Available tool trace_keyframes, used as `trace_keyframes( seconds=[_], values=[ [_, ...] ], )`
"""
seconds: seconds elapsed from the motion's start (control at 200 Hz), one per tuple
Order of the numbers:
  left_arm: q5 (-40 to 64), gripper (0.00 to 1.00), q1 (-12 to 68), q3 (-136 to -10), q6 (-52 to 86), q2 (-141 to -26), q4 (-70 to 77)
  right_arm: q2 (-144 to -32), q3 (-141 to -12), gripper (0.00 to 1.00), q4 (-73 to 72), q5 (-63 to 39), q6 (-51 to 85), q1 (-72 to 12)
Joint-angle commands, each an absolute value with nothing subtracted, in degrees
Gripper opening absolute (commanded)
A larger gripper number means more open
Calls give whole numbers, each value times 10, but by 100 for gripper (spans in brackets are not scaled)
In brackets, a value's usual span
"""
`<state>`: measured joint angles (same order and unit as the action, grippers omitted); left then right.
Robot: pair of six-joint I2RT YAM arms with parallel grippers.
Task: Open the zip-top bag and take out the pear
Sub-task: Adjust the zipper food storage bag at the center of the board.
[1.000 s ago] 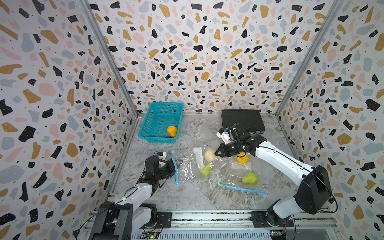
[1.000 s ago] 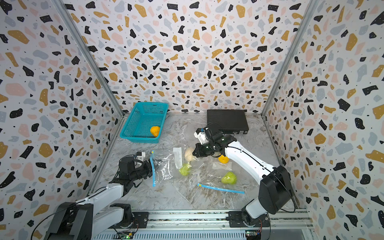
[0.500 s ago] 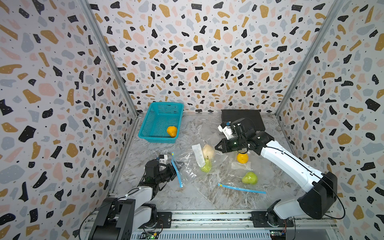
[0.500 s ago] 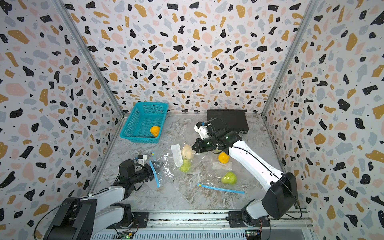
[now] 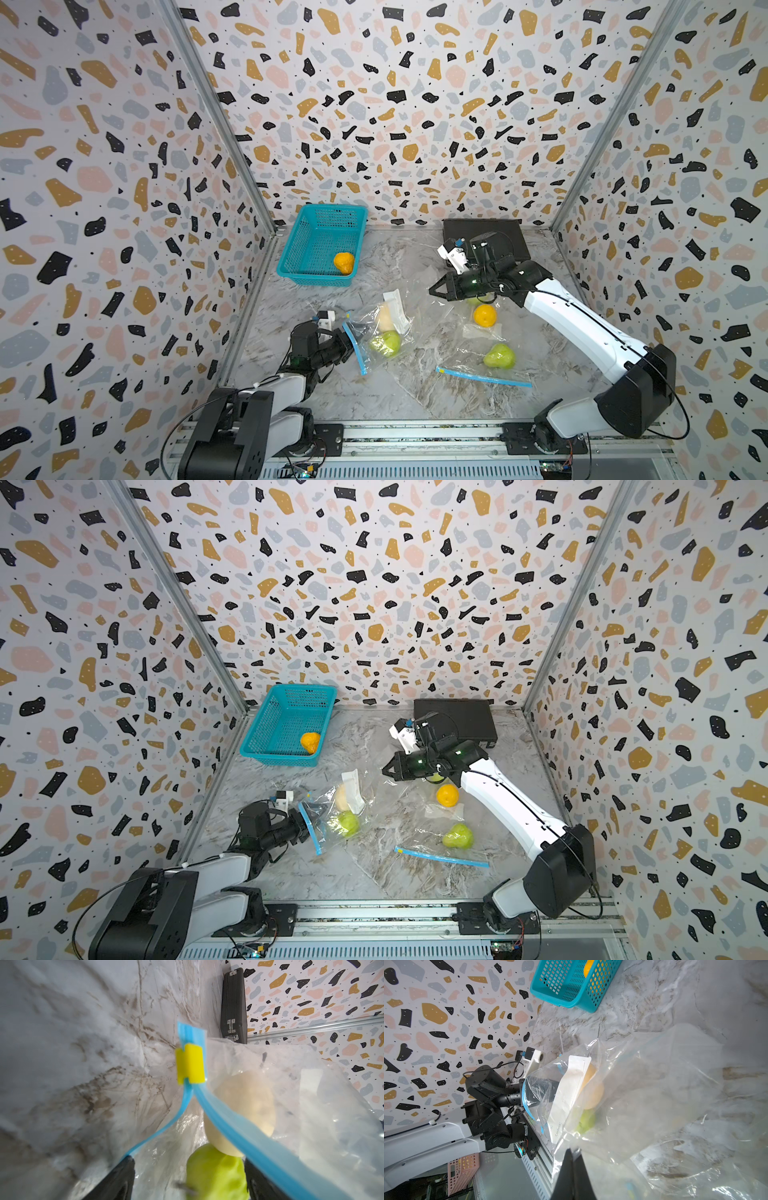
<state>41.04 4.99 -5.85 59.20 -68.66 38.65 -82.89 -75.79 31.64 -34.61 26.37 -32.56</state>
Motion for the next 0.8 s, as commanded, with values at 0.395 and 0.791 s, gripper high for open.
trace_keyframes(
  seconds=[0.395, 0.791],
  values=[
    [455, 82, 55, -83, 510, -656, 219, -878, -620, 39, 223, -353, 293, -269],
    [403, 82, 67, -141, 403, -526, -86, -869, -686, 55, 301, -321, 230, -178]
  ],
)
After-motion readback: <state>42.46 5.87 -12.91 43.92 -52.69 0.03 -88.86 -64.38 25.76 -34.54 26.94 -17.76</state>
